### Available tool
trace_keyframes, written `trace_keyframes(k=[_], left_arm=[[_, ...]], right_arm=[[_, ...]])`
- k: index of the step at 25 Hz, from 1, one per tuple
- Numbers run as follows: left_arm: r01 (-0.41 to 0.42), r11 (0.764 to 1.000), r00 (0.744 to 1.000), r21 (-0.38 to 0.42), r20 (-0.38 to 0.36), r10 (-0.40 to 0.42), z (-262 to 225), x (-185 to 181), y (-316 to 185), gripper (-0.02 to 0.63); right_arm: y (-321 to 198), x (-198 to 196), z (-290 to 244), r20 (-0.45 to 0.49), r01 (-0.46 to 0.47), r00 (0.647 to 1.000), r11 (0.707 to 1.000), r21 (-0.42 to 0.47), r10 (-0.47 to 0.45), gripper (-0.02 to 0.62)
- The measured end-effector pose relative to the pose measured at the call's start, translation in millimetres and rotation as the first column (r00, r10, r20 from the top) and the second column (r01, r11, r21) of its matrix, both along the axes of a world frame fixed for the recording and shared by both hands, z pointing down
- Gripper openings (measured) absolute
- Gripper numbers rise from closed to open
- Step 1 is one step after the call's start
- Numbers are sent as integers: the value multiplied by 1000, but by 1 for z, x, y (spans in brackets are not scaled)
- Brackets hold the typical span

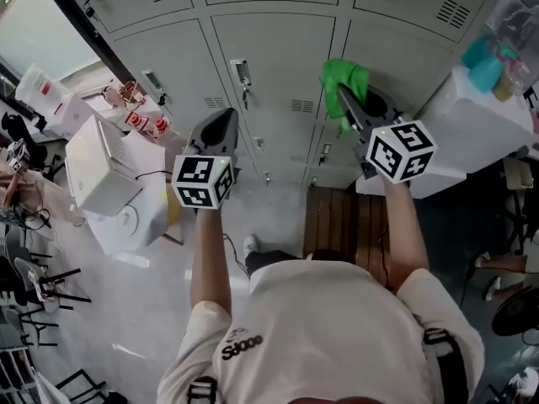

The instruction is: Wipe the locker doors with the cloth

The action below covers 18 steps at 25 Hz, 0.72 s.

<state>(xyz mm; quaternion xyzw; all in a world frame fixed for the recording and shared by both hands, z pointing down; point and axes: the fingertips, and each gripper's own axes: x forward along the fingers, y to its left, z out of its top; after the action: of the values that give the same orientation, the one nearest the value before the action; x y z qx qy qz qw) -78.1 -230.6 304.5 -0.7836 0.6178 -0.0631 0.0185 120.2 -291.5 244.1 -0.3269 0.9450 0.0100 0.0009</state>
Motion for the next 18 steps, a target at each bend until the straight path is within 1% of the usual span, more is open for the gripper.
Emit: trace_keyframes(k=[2,4,7,9,12,15,17,18], left_arm=[[-65,998,998,22,-2,65,11,-12,-16,18],[-137,989,991,52,5,137,17,-26,-31,18],[-221,974,975,58,48,218,23,-58,-38,18],[-252,967,966,38,61,250,25,-81,-39,18],[-298,954,953,24,61,297,27,-109,-38,18],[-313,949,948,29,68,310,26,-141,-41,18],[-315,949,948,31,50,313,27,-160,-41,18],[-319,947,947,32,40,317,28,-167,-41,18]], right_arm=[[-6,-16,6,9,-18,1000,1000,14,18,57],[-18,-36,8,-1,-40,999,998,41,40,57],[-33,-81,-3,13,-66,998,995,80,65,57],[-40,-115,-19,40,-79,996,992,99,75,57],[-42,-166,-34,43,-82,996,988,130,77,57],[-48,-212,-45,83,-70,995,988,141,58,57],[-49,-239,-48,113,-43,993,990,131,29,57],[-50,-250,-50,113,-32,993,991,131,17,57]])
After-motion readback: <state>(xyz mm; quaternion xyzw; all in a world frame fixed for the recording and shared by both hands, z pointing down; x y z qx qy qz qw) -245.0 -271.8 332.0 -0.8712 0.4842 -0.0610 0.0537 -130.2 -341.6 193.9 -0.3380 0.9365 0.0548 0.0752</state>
